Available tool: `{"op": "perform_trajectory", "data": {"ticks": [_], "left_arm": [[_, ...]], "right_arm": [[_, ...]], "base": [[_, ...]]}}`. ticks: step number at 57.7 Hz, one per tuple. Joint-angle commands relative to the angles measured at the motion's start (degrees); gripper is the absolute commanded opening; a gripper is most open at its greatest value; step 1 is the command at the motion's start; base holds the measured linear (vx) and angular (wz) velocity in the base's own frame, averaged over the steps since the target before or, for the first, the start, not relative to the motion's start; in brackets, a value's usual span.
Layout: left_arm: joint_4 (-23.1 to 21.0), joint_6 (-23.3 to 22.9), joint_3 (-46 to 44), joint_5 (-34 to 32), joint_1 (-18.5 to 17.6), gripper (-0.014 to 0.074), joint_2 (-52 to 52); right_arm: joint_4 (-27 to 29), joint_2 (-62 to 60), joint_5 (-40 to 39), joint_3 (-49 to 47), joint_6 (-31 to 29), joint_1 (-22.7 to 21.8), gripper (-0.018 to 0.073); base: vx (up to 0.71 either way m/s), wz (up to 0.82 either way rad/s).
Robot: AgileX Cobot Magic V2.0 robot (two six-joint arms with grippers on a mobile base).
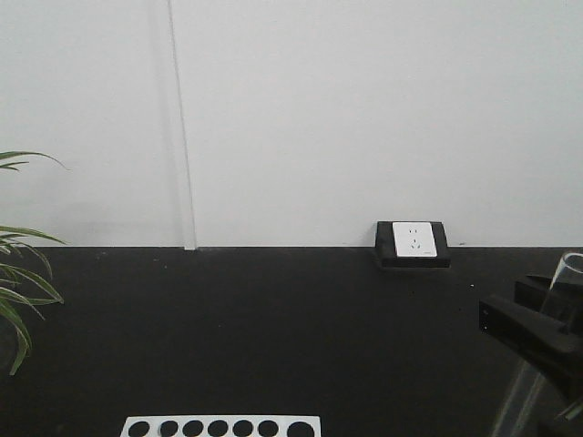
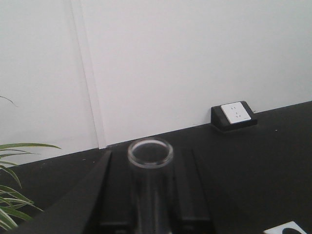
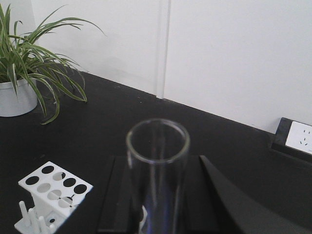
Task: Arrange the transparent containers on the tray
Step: 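Drive the base to the counter with the yellow tray, holding both tubes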
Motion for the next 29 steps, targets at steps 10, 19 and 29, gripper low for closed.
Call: {"op": "perform_trajectory", "data": {"ticks": [10,19,29], "left_arm": [[-0.13,0.08,-2.01,-4.68,0.07,0.0174,-0.38],[-0.13,0.08,-2.01,-4.68,0.07,0.0174,-0.38],[-0.13,0.08,-2.01,-4.74,0.07,0.0174,-0.38]], "right_arm": [[-0.59,-0.17,-4.62,-1.73,-0.11,-0.23,-0.0011],[-0.59,-0.17,-4.62,-1.73,-0.11,-0.23,-0.0011],[-0.59,-0.17,-4.62,-1.73,-0.11,-0.23,-0.0011]], "base": [[0.00,0.00],[0.00,0.00],[-0.01,0.02]]}}
